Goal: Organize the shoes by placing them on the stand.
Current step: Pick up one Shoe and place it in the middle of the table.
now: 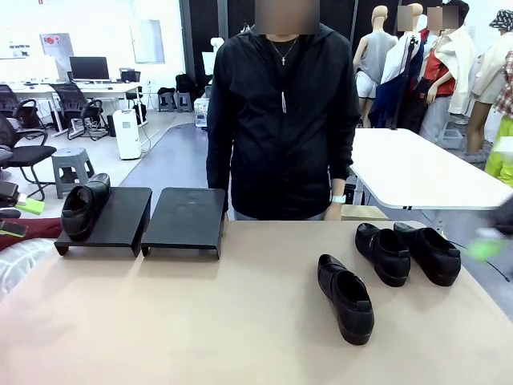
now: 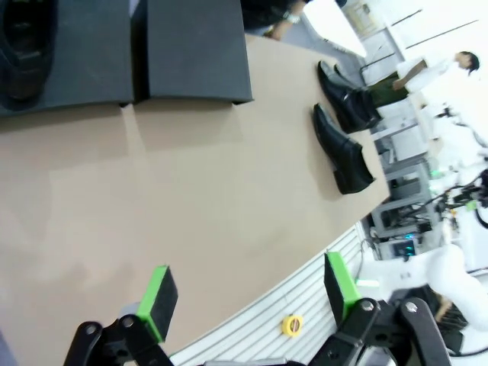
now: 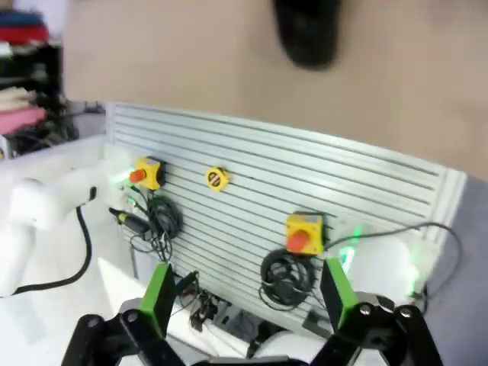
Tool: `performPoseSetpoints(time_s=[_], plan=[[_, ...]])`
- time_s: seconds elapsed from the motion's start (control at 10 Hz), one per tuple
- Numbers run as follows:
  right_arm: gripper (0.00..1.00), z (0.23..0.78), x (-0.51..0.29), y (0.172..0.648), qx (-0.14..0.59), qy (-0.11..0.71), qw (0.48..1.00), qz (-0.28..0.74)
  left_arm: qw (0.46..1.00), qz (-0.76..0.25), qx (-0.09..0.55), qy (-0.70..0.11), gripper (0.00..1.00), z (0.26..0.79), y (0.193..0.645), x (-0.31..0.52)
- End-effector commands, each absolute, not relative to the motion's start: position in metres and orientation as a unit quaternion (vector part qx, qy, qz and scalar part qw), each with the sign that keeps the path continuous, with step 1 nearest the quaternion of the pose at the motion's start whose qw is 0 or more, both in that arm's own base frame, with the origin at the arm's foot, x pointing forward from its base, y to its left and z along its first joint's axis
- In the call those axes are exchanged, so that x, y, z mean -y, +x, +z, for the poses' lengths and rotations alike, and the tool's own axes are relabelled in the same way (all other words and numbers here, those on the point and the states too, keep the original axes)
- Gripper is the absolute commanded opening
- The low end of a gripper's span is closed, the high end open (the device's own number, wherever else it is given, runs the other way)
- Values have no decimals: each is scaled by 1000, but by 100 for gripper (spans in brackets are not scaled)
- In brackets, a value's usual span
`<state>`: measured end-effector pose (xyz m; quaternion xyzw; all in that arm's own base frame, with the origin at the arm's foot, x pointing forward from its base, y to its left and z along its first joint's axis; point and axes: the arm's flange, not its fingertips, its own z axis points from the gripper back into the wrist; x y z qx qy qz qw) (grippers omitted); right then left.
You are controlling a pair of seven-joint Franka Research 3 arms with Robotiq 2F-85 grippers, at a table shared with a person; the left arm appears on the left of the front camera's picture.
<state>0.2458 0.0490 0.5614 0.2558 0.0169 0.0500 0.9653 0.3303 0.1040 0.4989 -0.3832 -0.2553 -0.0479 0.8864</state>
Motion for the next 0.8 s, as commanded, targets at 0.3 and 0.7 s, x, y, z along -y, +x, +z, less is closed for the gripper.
performPoseSetpoints(time_s=[0.3, 0.7], plan=[[100, 497, -206, 355, -66, 180, 981, 34, 886, -55, 256, -383, 100, 498, 330, -107], [100, 484, -212, 356, -55, 191, 979, 53, 886, -55, 256, -383, 100, 498, 330, -107]])
